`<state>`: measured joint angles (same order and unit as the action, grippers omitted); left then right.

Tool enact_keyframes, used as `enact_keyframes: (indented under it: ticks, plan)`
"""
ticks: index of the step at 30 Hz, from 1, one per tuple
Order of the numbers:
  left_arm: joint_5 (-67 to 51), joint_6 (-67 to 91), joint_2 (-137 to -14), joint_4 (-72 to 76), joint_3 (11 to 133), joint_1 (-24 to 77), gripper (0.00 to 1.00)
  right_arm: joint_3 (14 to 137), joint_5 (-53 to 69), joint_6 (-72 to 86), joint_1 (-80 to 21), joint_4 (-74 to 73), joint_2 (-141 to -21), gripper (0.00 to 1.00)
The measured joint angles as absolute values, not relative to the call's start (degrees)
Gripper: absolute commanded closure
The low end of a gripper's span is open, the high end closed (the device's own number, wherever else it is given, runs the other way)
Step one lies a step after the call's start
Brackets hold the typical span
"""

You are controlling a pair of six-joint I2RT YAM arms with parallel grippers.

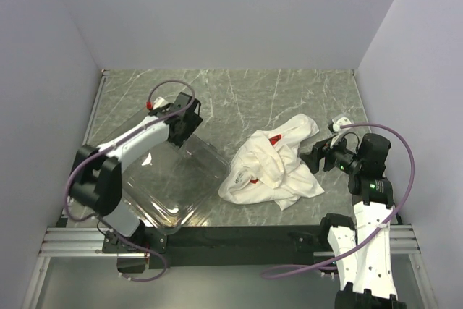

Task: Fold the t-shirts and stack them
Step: Flatten the tshirt out

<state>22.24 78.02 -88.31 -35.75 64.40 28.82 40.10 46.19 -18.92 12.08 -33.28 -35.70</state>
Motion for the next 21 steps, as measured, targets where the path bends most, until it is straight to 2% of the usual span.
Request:
enact_keyframes:
  ticks: [2,4,5,8,13,14,15,21]
  plan:
    - [21.8,77.1,-93.1,-35.5,67.9,27.8,0.26,40.1,46.2,-18.9,12.2,-33.3,-35.7,0.21]
    - [21.7,75.9,-97.0,-36.1,70.6,27.4,0.4,40.1,46.2,-18.9,12.2,-33.3,-35.6,0.21]
    - [21.6,75.3,-99.0,-36.6,72.0,27.3,0.51,40.1,46.2,-18.9,12.2,-33.3,-35.6,0.21]
    - [21.9,72.7,-102.2,-39.0,74.1,27.1,0.72,40.1,46.2,-18.9,12.3,-33.3,-35.2,0.21]
    - [22.5,62.7,-103.0,-40.8,76.6,27.0,0.83,40.1,46.6,-18.9,12.3,-33.3,-34.9,0.21]
    - [23.0,59.3,-103.0,-40.5,76.6,27.0,0.94,40.1,46.6,-18.9,12.3,-33.3,-34.8,0.21]
    - [23.8,55.3,-103.1,-39.8,76.5,26.9,0.99,40.1,46.6,-18.9,12.3,-33.3,-34.6,0.21]
    - [26.9,30.2,-104.5,-33.6,75.8,25.3,0.99,40.1,47.4,-19.0,12.3,-33.4,-33.3,0.21]
